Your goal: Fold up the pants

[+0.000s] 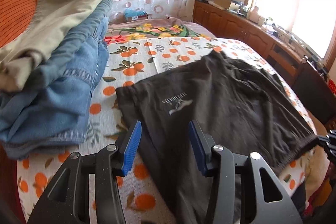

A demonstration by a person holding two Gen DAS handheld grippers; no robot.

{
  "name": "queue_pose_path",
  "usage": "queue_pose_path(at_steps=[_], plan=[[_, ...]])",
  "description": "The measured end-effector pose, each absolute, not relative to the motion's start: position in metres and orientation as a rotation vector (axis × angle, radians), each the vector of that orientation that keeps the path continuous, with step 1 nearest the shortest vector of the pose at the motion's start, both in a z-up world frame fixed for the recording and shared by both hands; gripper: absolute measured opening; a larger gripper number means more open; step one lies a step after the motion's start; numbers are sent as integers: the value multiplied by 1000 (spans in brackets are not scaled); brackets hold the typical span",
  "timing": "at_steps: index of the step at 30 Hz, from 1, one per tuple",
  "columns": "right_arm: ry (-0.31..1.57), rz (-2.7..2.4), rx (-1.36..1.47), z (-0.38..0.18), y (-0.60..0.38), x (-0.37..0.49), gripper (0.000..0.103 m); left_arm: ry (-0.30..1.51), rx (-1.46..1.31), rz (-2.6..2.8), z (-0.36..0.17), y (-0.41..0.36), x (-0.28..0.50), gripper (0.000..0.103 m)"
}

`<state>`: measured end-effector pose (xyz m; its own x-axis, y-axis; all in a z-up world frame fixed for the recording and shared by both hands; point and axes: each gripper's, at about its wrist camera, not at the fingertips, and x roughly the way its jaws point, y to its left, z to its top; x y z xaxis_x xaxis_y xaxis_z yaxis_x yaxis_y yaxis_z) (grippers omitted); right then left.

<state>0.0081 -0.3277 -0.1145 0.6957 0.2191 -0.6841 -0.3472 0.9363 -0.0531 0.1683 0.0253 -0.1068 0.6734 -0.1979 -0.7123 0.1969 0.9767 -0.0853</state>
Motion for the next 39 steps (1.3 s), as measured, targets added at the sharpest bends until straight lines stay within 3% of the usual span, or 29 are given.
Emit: queue_pose_path(at_steps=[7, 12, 17, 21, 26, 31, 34, 39], plan=[[741, 308, -130, -120, -334, 12, 2, 828, 56, -186, -116, 18, 198, 44], [733, 308, -125, -124, -332, 13, 2, 870, 71, -159, -123, 21, 216, 27], [724, 313, -109, -126, -333, 10, 2, 885, 75, -162, -128, 23, 219, 23], [721, 315, -107, -127, -334, 9, 2, 882, 81, -166, -128, 24, 220, 5], [717, 321, -98, -128, -336, 9, 2, 773, 93, -82, -107, 35, 210, 1], [719, 321, -103, -128, -336, 9, 2, 761, 72, -118, -92, 41, 208, 1], [717, 320, -97, -128, -336, 10, 2, 771, 69, -146, -96, 34, 212, 14], [713, 320, -101, -129, -336, 9, 2, 818, 89, -163, -113, 19, 222, 45]])
